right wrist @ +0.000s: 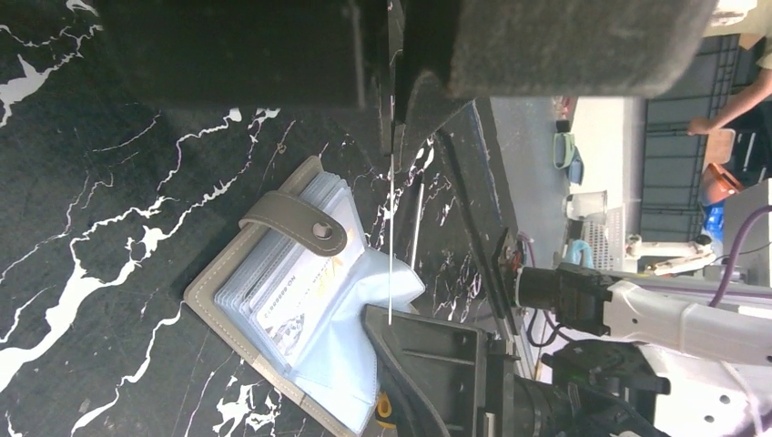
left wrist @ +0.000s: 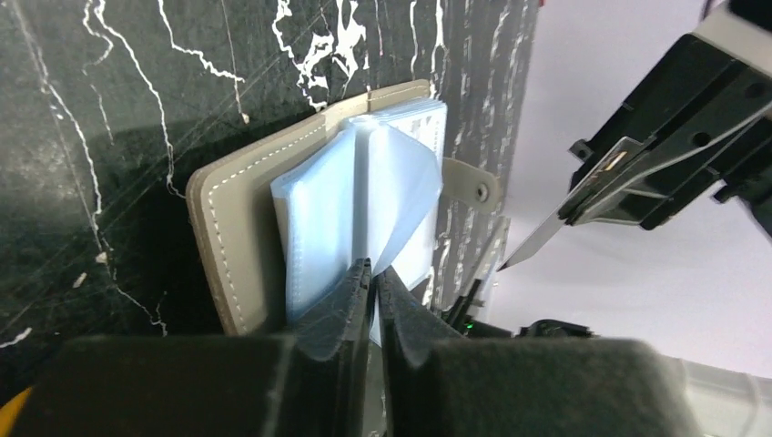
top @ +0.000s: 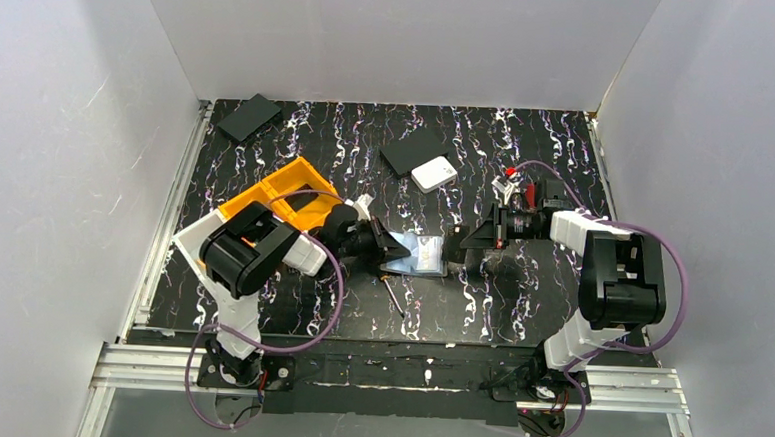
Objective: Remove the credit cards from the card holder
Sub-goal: Remove the credit card from the card holder.
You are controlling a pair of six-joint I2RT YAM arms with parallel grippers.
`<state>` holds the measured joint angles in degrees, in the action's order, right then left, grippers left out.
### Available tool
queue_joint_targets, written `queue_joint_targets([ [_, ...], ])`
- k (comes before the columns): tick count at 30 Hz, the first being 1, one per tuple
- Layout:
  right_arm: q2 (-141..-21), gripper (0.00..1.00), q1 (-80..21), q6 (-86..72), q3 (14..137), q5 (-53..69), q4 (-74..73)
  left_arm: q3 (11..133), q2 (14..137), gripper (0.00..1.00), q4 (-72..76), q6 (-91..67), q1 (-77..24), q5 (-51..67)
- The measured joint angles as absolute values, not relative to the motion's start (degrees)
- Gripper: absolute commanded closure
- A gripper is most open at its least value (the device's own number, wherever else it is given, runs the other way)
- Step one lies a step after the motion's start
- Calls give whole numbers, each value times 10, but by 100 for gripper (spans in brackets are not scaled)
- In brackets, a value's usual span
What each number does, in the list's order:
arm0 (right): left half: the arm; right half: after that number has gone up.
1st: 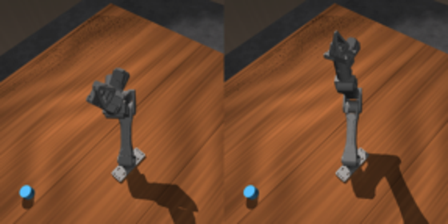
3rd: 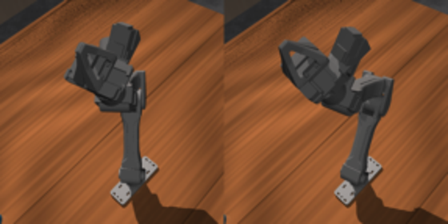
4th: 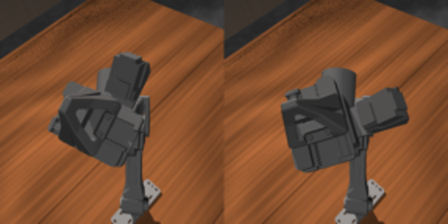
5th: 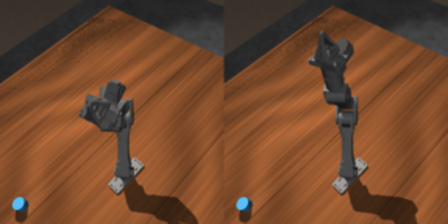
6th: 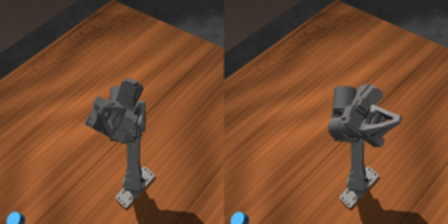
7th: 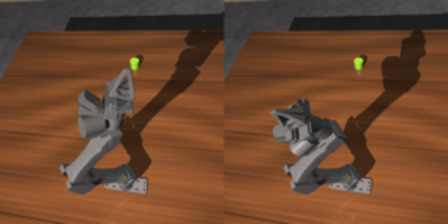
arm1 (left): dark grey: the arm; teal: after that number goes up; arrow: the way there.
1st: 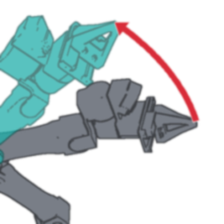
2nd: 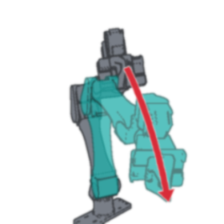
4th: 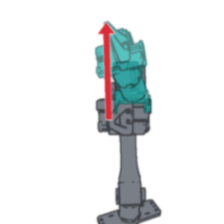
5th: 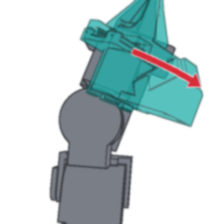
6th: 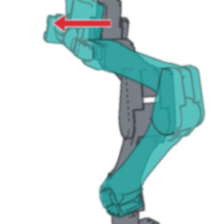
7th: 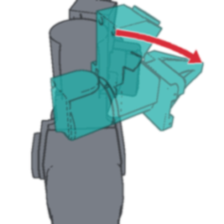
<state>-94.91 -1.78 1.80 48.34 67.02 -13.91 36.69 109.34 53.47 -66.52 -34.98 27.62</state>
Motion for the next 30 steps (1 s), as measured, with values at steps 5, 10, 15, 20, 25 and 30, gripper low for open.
queue_joint_targets([
  [5, -943, 99, -19, 51, 491, 659, -168, 386, 1056, 78, 429, -613, -350, 258],
  [10, -932, 99, -27, 99, 506, 641, -210, 386, 965, 72, 302, -561, -350, 214],
  [15, -917, 99, -56, 173, 535, 611, -276, 386, 861, 64, 201, -513, -350, 168],
  [20, -898, 99, -76, 240, 550, 584, -325, 362, 742, 19, 153, -463, -350, 135],
  [25, -881, 99, -91, 293, 555, 567, -364, 322, 623, 2, 136, -430, -350, 124],
  [30, -881, 99, -105, 355, 571, 565, -413, 314, 579, 2, 132, -409, -347, 164],
])
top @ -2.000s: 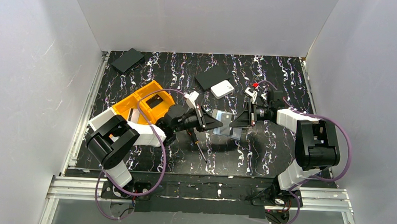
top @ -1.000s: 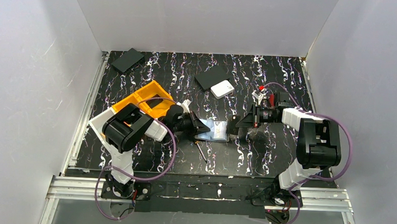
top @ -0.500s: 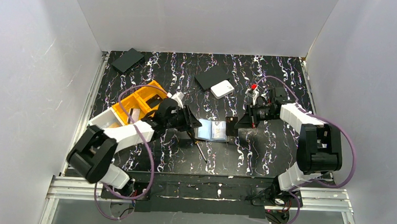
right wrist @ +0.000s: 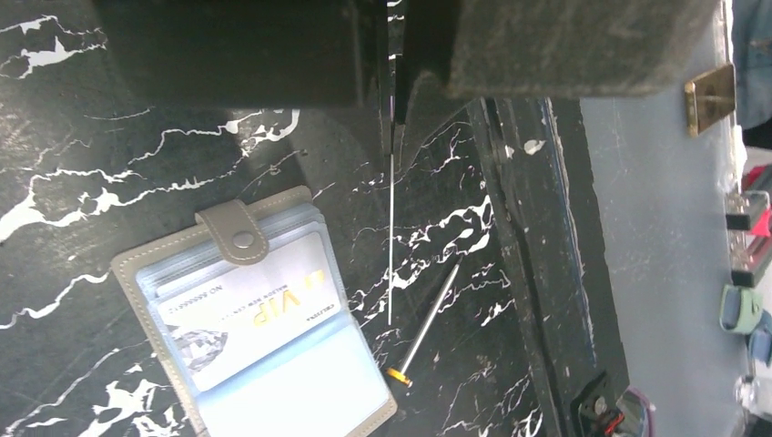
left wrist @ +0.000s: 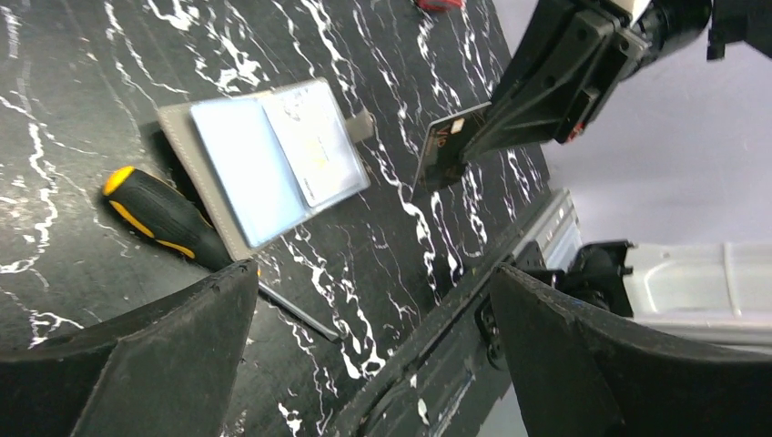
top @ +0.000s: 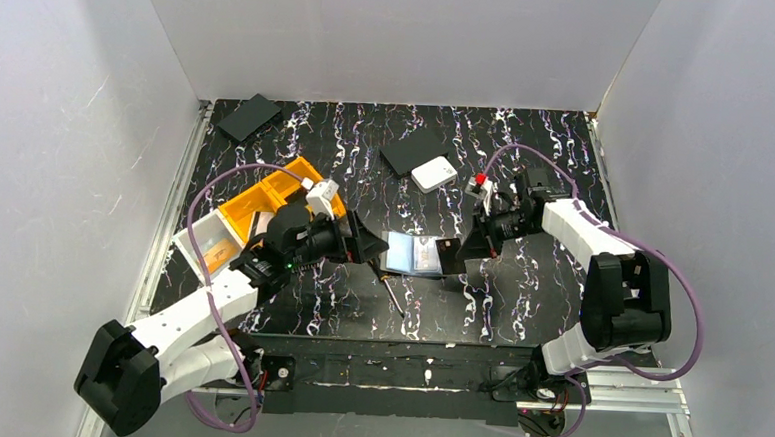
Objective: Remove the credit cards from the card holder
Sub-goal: Remove the credit card from the card holder.
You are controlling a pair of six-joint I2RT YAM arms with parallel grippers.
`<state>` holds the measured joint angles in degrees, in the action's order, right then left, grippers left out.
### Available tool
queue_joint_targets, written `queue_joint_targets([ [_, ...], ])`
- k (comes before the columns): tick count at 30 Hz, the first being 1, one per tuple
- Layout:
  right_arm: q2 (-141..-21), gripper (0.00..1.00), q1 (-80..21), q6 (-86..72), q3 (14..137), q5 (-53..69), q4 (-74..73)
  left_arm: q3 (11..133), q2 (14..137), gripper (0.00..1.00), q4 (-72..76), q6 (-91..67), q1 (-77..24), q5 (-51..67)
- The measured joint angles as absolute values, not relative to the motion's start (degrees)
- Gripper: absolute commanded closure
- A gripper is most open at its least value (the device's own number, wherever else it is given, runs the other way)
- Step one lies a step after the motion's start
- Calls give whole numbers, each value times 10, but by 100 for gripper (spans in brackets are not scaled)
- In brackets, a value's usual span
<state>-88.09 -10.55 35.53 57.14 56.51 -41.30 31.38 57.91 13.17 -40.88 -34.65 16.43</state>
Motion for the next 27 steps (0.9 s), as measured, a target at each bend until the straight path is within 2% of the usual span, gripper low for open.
queue_joint_targets([
  [6, -881, 99, -126, 414, 578, 567, -460, 319, 602, 2, 127, -392, -356, 227],
  [14, -893, 99, -172, 507, 601, 571, -540, 401, 687, 3, 111, -323, -461, 236],
  [17, -905, 99, -185, 546, 610, 574, -572, 436, 725, 9, 111, -293, -488, 236],
  [22, -920, 99, -201, 589, 613, 576, -611, 473, 790, 26, 109, -265, -496, 248],
  [27, -924, 99, -209, 619, 619, 578, -638, 494, 835, 35, 102, -258, -498, 272],
])
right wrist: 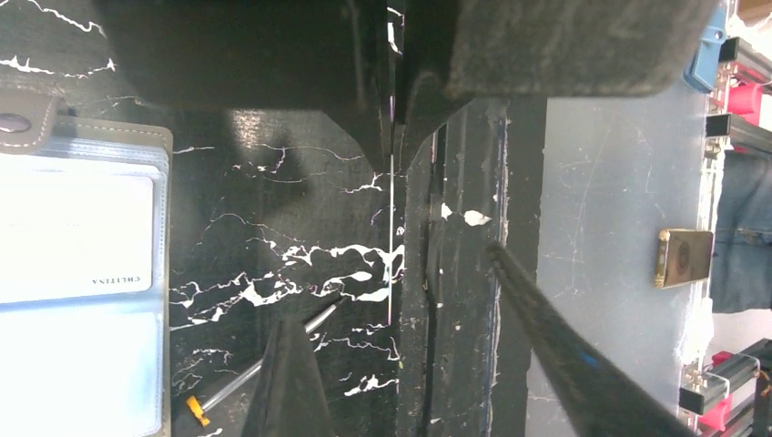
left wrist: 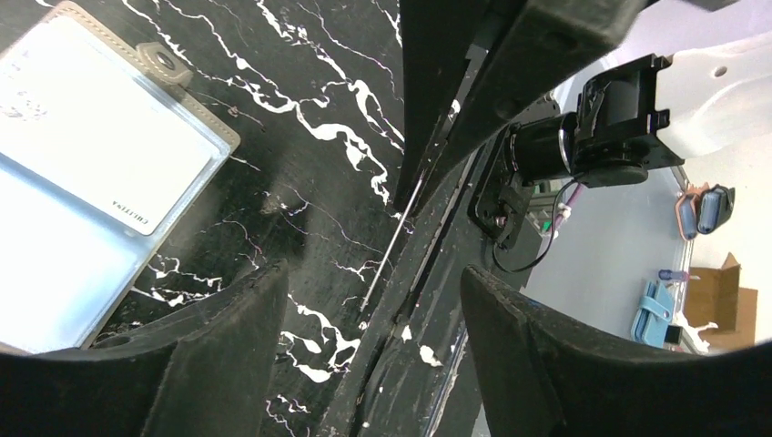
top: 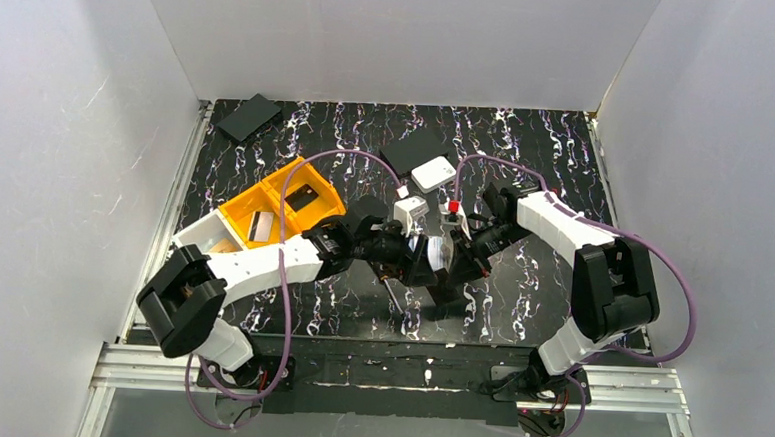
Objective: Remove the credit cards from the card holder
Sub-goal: Remove the credit card from the card holder.
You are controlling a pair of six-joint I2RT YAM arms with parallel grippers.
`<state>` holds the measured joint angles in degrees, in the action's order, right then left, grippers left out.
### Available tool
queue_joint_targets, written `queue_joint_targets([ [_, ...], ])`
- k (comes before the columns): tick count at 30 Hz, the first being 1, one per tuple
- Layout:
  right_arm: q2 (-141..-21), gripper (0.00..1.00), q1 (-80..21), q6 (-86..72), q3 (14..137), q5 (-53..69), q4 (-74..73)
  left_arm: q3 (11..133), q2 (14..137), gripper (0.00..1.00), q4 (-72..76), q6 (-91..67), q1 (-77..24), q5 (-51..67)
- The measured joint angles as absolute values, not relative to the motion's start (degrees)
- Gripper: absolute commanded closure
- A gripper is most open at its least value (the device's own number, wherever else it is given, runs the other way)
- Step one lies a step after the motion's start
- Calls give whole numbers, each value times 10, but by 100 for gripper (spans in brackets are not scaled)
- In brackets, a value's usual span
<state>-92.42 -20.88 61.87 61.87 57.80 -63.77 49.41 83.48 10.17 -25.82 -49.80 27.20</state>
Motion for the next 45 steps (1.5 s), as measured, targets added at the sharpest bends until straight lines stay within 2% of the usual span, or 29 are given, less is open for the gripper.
queue_joint_targets([
  [3, -925, 99, -209, 635, 624, 583, -653, 499, 848, 45, 101, -258, -501, 284],
  [5, -925, 99, -209, 644, 626, 585, -662, 505, 859, 58, 100, -259, -504, 294],
  [9, -926, 99, -210, 653, 626, 588, -671, 522, 882, 100, 100, -265, -510, 318],
  [11, -927, 96, -210, 658, 626, 590, -677, 528, 891, 100, 103, -268, -511, 329],
  [17, -931, 60, -208, 663, 628, 592, -683, 519, 885, 100, 118, -278, -512, 331],
  [24, -931, 24, -200, 665, 632, 617, -692, 409, 766, 100, 173, -321, -512, 261],
  [28, -931, 13, -187, 668, 632, 638, -695, 343, 701, 100, 252, -360, -512, 218],
  [32, -931, 13, -183, 667, 632, 665, -697, 313, 684, 100, 317, -386, -513, 191],
  [36, -931, 19, -184, 652, 630, 692, -694, 312, 689, 100, 365, -400, -519, 169],
  [37, -930, 25, -184, 643, 628, 699, -689, 312, 690, 100, 374, -402, -520, 166],
  [39, -928, 48, -184, 620, 623, 712, -673, 312, 692, 100, 394, -408, -523, 157],
  [40, -926, 55, -184, 612, 620, 715, -665, 312, 693, 100, 400, -409, -523, 154],
  [42, -918, 65, -183, 584, 613, 726, -646, 312, 693, 100, 413, -411, -524, 146],
  [45, -907, 69, -179, 543, 605, 742, -615, 303, 693, 100, 432, -413, -524, 134],
])
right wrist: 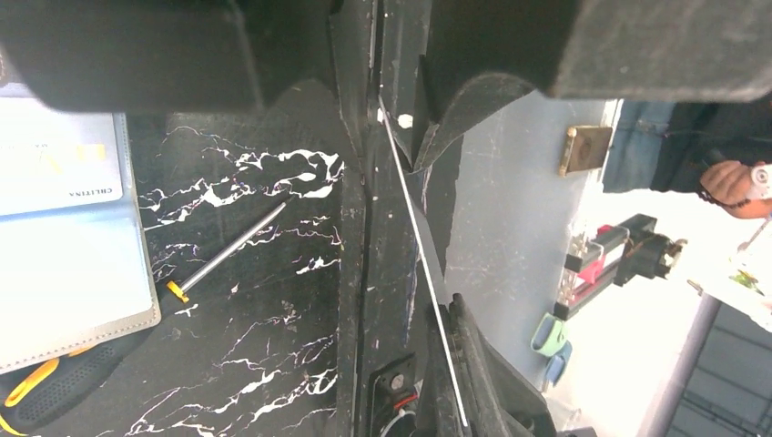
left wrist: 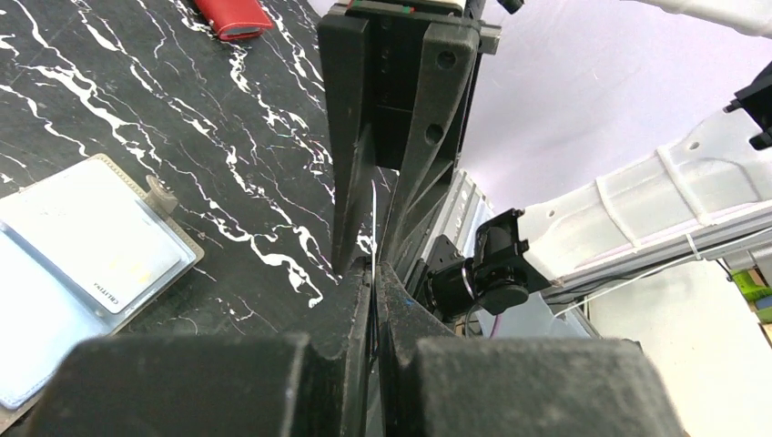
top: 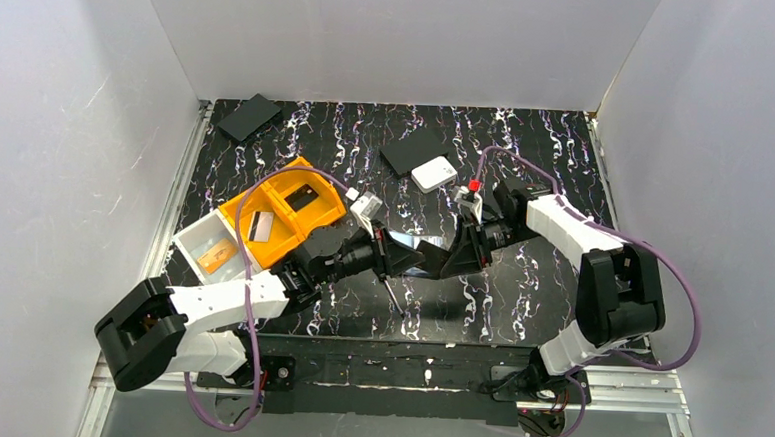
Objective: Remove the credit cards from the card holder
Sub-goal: Remove the credit card from the card holder.
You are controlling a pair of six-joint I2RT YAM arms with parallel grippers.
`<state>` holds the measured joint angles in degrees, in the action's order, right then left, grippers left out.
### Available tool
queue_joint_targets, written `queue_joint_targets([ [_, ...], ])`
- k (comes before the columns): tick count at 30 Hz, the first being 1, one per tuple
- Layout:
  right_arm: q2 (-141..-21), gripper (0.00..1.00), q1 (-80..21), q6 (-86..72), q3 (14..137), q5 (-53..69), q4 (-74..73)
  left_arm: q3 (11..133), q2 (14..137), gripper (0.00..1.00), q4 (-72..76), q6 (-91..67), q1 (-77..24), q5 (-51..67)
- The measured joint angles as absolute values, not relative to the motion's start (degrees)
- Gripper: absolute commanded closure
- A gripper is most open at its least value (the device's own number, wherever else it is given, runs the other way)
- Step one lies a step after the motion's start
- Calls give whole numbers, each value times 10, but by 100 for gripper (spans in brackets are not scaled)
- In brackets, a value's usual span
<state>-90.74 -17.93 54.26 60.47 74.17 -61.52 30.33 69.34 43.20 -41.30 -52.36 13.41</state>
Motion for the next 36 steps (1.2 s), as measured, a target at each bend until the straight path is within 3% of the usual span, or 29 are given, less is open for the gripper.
queue_joint_targets([
  [4, -893, 73, -168, 480, 589, 762, -564, 294, 694, 100, 438, -417, -524, 126],
  [12, -821, 99, -147, 215, 488, 818, -302, 287, 696, 98, 448, -423, -524, 119],
  [15, -811, 99, -146, 158, 481, 823, -238, 286, 696, 80, 456, -425, -523, 110],
  [19, -811, 99, -143, 121, 481, 831, -190, 279, 692, 30, 462, -429, -524, 99],
  [23, -810, 99, -132, 102, 480, 827, -156, 263, 649, 3, 407, -422, -522, 76],
  [30, -785, 99, -125, 123, 467, 784, -148, 336, 506, 2, 147, -334, -477, 71],
  [36, -842, 99, -149, 332, 551, 727, -362, 525, 565, 2, -66, -206, -442, 142],
])
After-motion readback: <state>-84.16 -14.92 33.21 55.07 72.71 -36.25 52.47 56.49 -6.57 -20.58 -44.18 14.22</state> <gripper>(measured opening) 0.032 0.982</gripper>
